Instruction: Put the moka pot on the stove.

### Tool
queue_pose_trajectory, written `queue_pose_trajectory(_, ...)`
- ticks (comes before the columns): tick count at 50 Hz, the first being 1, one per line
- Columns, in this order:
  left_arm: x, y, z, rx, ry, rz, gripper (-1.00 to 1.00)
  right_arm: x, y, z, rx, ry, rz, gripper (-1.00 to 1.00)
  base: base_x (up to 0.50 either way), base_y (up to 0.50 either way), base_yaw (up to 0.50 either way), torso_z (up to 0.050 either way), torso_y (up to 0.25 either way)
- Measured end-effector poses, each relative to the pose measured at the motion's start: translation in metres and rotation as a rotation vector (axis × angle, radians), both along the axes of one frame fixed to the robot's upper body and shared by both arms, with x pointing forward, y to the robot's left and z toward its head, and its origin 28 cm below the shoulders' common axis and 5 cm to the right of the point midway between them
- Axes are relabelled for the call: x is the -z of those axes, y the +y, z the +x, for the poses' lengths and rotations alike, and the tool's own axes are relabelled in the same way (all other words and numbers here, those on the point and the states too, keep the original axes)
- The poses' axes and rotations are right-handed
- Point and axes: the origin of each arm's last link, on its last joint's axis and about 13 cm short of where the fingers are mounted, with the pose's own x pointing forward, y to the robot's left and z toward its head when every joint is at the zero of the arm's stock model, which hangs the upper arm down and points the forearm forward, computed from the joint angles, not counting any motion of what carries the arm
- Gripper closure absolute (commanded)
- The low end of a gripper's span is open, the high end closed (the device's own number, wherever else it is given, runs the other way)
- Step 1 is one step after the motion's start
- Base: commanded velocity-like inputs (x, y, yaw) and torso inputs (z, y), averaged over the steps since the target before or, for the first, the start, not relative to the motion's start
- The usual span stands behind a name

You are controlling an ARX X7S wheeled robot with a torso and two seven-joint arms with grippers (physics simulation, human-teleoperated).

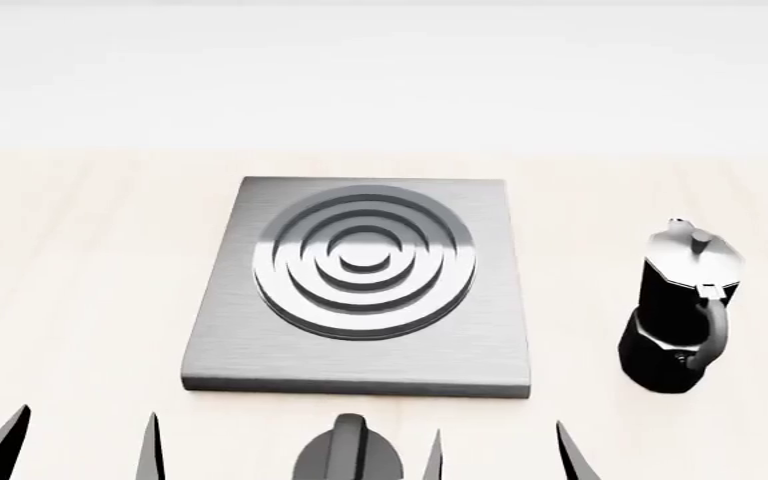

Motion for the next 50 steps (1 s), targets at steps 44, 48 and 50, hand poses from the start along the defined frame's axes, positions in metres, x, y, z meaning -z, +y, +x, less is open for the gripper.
queue_pose_trajectory(44,-0.0006,-0.0002,0.0005,0.005,0.032,-0.006,-1.0,0.0001,-0.0001,0.0009,0.016,0.018,0.001,-1.0,0.0,0.06,0.0,0.0,0.0)
queue_pose_trajectory(48,-0.0005,-0.0003,0.0003,0.007,0.034,-0.008,-1.0,-0.0002,-0.0004,0.0013,0.016,0.02,-0.001,-1.0,0.0,0.0,0.0,0.0,0.0)
queue_pose_trajectory(50,-0.0003,-0.0003,0.0001,0.008,0.034,-0.009,-1.0,-0.0005,-0.0008,0.0019,0.017,0.022,-0.003,-1.0,0.0,0.0,0.0,0.0,0.0)
